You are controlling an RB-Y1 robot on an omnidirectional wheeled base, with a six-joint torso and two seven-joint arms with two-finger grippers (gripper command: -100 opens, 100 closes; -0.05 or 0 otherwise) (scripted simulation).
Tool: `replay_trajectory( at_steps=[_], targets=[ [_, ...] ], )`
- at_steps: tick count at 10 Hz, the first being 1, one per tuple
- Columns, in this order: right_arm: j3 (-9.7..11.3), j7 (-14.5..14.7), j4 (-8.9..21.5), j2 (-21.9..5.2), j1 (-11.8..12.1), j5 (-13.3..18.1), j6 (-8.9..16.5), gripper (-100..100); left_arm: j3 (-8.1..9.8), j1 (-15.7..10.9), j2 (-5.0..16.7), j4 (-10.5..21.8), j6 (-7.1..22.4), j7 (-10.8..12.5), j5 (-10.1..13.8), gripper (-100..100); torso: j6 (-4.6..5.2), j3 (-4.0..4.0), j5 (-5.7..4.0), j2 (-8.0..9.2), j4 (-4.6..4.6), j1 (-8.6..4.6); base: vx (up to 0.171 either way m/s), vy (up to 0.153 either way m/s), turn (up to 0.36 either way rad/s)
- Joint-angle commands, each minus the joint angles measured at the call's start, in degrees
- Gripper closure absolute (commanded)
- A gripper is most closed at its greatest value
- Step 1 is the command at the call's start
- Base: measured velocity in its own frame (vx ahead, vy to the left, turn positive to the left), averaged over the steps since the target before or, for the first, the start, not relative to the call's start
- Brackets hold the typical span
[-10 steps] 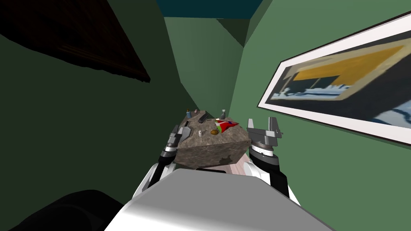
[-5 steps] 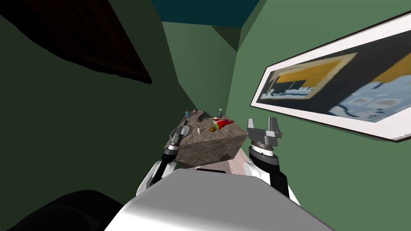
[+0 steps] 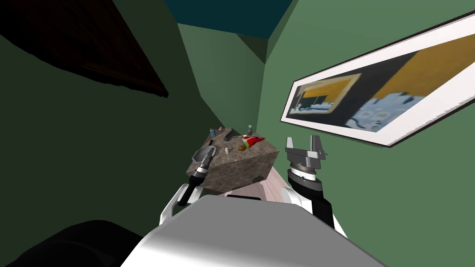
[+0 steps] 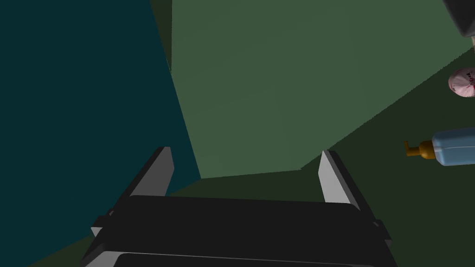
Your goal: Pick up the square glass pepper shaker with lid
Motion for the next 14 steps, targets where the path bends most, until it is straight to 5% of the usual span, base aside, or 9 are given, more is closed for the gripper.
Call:
replay_trajectory(
  at_steps=[1,14],
  targets=[
    [0.0,0.0,0.0,0.0,0.0,0.0,0.0,0,-0.33,-0.42,1.55,2.08,0.41,-0.65,-1.09,-100,0.0,0.0,0.0,0.0,0.0,0.0,-0.043,0.014,-0.189],
    [-0.01,0.0,0.0,-0.01,0.01,0.0,0.0,0,-2.06,-5.04,16.88,20.31,3.44,-4.23,-9.65,-100,-0.03,-0.18,0.04,-0.31,-0.07,0.16,-0.007,0.03,-0.225]
  ],
)
